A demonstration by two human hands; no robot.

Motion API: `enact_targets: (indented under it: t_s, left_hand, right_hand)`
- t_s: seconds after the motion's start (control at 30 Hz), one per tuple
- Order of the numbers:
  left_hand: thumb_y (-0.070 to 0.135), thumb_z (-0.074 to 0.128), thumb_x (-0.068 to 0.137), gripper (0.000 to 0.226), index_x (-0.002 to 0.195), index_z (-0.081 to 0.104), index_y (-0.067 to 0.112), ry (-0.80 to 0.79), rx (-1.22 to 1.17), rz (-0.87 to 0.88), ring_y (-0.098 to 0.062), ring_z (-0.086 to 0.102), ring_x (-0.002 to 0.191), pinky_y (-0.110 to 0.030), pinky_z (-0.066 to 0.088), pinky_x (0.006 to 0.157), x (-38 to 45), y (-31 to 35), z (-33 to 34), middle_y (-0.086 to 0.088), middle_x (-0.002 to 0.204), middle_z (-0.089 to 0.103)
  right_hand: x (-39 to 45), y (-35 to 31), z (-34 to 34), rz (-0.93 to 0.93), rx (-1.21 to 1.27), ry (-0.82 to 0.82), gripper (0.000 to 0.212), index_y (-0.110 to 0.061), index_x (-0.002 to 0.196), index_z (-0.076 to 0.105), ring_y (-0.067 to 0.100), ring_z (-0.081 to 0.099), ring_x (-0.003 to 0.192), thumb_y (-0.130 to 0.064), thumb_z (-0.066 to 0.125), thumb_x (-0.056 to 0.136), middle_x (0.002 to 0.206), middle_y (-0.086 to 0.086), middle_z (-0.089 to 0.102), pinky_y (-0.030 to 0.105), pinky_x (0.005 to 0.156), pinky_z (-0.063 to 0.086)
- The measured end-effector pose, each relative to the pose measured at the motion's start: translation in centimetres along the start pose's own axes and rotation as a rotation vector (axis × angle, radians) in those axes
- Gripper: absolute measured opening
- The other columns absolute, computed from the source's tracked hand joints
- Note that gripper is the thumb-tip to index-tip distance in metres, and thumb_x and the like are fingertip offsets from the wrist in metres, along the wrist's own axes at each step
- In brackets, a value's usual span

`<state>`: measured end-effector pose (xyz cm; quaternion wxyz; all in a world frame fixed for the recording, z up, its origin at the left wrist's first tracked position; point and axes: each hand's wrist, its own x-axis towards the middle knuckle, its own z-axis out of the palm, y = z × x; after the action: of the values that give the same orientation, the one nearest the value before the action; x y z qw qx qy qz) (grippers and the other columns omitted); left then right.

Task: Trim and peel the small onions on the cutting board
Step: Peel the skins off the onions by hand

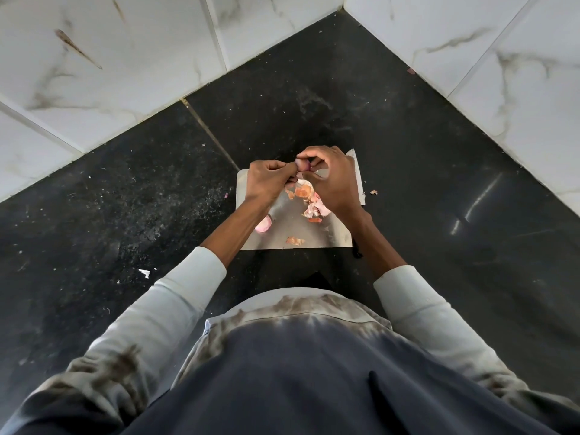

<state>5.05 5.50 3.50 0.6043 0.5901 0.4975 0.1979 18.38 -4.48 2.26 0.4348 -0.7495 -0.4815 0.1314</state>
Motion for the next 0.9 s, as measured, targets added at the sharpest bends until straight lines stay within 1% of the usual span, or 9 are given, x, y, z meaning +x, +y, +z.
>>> enact_targets:
  t_s: [0.07, 0.17, 0.3, 0.4, 0.47, 0.53, 0.67, 0.77, 0.9]
  left_hand:
    - [0.023, 0.083, 0.092, 0.014, 0.083, 0.084, 0.012, 0.006, 0.058, 0.055, -0.014, 0.074, 0.071, -0.033, 0.066, 0.080, -0.1, 0.1, 0.0, -0.007, 0.078, 0.080]
    - [0.029, 0.083, 0.092, 0.017, 0.086, 0.083, 0.013, 0.005, 0.154, 0.128, -0.014, 0.073, 0.072, -0.026, 0.064, 0.075, -0.2, 0.3, 0.0, -0.005, 0.079, 0.079]
    - [0.028, 0.080, 0.094, 0.017, 0.088, 0.081, 0.013, -0.043, 0.164, 0.177, -0.016, 0.073, 0.072, -0.029, 0.064, 0.077, -0.2, 0.4, -0.1, -0.004, 0.079, 0.078]
    - [0.025, 0.079, 0.095, 0.013, 0.089, 0.081, 0.014, -0.076, 0.185, 0.213, -0.023, 0.075, 0.076, -0.034, 0.065, 0.078, -0.1, 0.1, -0.1, -0.006, 0.081, 0.078]
    - [0.022, 0.078, 0.096, 0.011, 0.092, 0.081, 0.012, -0.077, 0.218, 0.220, -0.027, 0.075, 0.080, -0.033, 0.064, 0.078, -0.1, 0.0, -0.1, -0.007, 0.084, 0.078]
    - [0.021, 0.078, 0.096, 0.009, 0.095, 0.081, 0.012, -0.082, 0.223, 0.229, -0.027, 0.075, 0.082, -0.031, 0.064, 0.077, -0.1, 0.0, 0.0, -0.006, 0.086, 0.078]
    - [0.018, 0.076, 0.098, 0.009, 0.102, 0.079, 0.011, -0.082, 0.183, 0.223, -0.021, 0.077, 0.084, -0.023, 0.064, 0.079, -0.1, -0.3, -0.2, -0.003, 0.092, 0.078]
    - [0.016, 0.074, 0.099, 0.011, 0.107, 0.079, 0.011, -0.073, 0.083, 0.212, -0.014, 0.078, 0.086, -0.020, 0.063, 0.080, -0.3, -0.3, -0.1, -0.001, 0.097, 0.079]
    - [0.024, 0.078, 0.096, 0.021, 0.112, 0.081, 0.010, -0.080, -0.044, 0.175, -0.018, 0.080, 0.091, -0.026, 0.064, 0.084, -0.7, 0.0, 0.2, -0.005, 0.103, 0.081]
  right_hand:
    - [0.2, 0.1, -0.5, 0.059, 0.070, -0.040, 0.027, -0.018, 0.116, 0.078, 0.011, 0.070, 0.104, -0.023, 0.083, 0.091, 0.112, -0.007, 0.078, 0.036, 0.091, 0.062]
    - [0.6, 0.4, -1.3, 0.097, 0.174, -0.105, 0.031, -0.014, 0.118, 0.078, 0.009, 0.074, 0.104, -0.020, 0.085, 0.089, 0.111, -0.005, 0.078, 0.034, 0.095, 0.063]
    - [0.8, 0.5, -2.1, 0.148, 0.290, -0.204, 0.032, -0.012, 0.123, 0.076, 0.008, 0.075, 0.106, -0.016, 0.083, 0.092, 0.114, -0.003, 0.078, 0.023, 0.096, 0.060]
    - [0.7, 0.8, -2.3, 0.208, 0.361, -0.250, 0.033, -0.010, 0.128, 0.074, 0.012, 0.075, 0.112, -0.016, 0.080, 0.095, 0.120, 0.000, 0.078, 0.028, 0.102, 0.059]
    - [0.6, 1.0, -2.3, 0.241, 0.404, -0.272, 0.034, -0.009, 0.131, 0.073, 0.013, 0.074, 0.115, -0.016, 0.077, 0.097, 0.123, 0.001, 0.078, 0.031, 0.103, 0.059]
    - [0.5, 1.2, -2.3, 0.262, 0.428, -0.283, 0.034, -0.009, 0.132, 0.072, 0.013, 0.074, 0.116, -0.016, 0.076, 0.099, 0.125, 0.001, 0.078, 0.030, 0.103, 0.059]
    - [0.3, 1.2, -2.1, 0.277, 0.444, -0.233, 0.037, -0.010, 0.133, 0.072, 0.013, 0.074, 0.115, -0.016, 0.078, 0.097, 0.124, 0.000, 0.077, 0.030, 0.102, 0.059]
    - [0.3, 1.3, -1.8, 0.287, 0.431, -0.157, 0.038, -0.010, 0.130, 0.073, 0.013, 0.075, 0.111, -0.019, 0.083, 0.093, 0.120, 0.000, 0.078, 0.033, 0.101, 0.061]
    - [0.3, 1.5, -1.7, 0.287, 0.420, -0.082, 0.038, -0.012, 0.123, 0.076, 0.015, 0.076, 0.108, -0.020, 0.088, 0.088, 0.116, -0.001, 0.080, 0.037, 0.100, 0.062]
